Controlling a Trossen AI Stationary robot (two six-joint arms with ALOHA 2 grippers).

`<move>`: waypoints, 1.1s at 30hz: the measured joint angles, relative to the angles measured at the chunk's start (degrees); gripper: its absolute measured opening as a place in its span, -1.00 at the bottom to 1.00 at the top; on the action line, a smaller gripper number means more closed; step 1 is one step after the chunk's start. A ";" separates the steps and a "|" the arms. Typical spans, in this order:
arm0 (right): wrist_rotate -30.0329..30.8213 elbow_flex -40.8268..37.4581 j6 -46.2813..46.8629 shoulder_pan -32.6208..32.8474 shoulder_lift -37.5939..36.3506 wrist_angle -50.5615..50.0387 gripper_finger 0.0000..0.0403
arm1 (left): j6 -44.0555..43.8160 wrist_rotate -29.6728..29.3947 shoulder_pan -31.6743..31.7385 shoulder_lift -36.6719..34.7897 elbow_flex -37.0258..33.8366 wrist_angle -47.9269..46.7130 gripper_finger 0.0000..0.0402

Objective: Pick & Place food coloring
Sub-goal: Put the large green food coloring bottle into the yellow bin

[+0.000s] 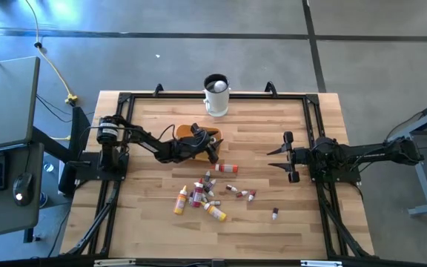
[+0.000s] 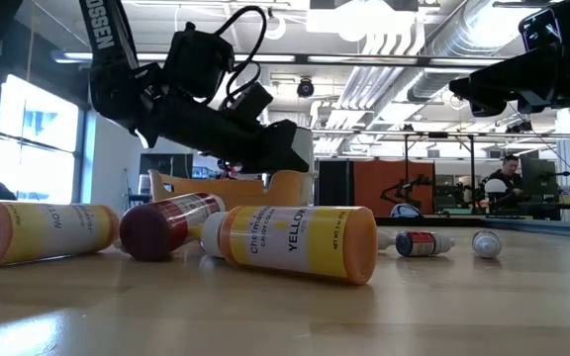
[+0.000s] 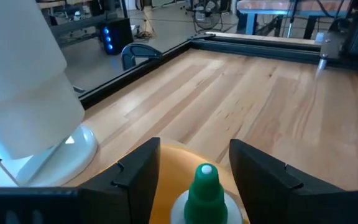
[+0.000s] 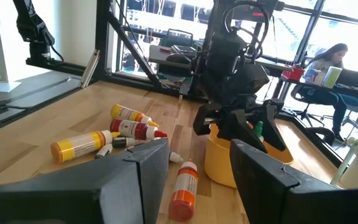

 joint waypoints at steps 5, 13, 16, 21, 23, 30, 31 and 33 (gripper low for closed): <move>0.00 0.02 0.00 0.01 0.00 -0.02 -0.18 | 0.00 0.98 -0.36 -2.72 -0.04 -1.96 -0.04; 0.00 0.01 -0.02 -0.01 0.00 -0.02 -0.18 | 1.53 -2.97 -4.18 -14.61 -0.04 -20.71 -0.04; 0.00 0.00 -0.02 -0.01 0.00 -0.02 -0.18 | -1.05 -4.14 -6.62 -19.37 -0.04 -31.10 -0.04; 0.00 0.02 -0.02 0.00 0.00 -0.02 -0.18 | -11.96 -4.67 -10.18 -22.69 -0.02 -44.62 -0.04; 0.00 0.00 -0.02 0.01 -0.02 -0.02 -0.18 | -15.52 -4.72 -11.09 -22.52 -0.08 -48.55 -0.07; 0.00 0.02 -0.02 -0.01 0.00 -0.02 -0.18 | -16.84 -8.77 -10.56 -18.06 -0.06 -46.82 -0.57; 0.00 0.02 -0.02 0.01 0.00 -0.02 -0.18 | -15.83 -8.75 -10.19 -17.59 -0.04 -46.57 -0.67; 0.00 0.00 -0.02 -0.01 0.00 -0.02 -0.18 | -14.04 -7.40 -9.52 -16.51 -0.04 -45.11 -0.86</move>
